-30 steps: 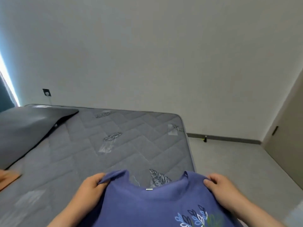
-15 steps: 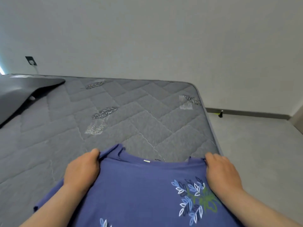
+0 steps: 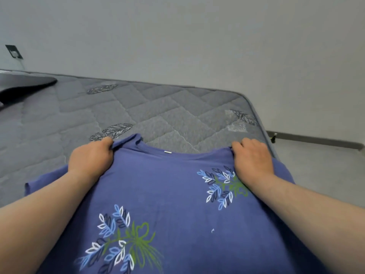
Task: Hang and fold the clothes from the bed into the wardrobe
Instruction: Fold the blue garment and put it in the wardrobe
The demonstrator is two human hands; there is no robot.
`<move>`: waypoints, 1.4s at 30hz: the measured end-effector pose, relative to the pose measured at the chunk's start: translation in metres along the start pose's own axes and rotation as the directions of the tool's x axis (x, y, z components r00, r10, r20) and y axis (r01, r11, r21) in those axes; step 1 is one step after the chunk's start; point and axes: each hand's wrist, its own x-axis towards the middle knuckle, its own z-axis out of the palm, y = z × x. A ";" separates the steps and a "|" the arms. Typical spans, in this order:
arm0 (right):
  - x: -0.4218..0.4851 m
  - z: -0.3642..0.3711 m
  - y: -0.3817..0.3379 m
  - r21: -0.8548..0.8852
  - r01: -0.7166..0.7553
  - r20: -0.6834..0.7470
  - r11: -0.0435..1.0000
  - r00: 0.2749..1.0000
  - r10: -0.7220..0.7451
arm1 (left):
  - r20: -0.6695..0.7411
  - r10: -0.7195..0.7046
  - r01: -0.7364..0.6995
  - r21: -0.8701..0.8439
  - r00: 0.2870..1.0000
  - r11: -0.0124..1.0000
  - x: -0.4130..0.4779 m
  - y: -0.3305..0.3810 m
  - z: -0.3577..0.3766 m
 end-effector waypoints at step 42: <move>-0.122 -0.096 0.089 0.787 -0.612 0.413 0.075 0.613 0.673 | 0.200 0.259 -0.196 -0.289 0.945 0.937 -0.177 0.093 -0.051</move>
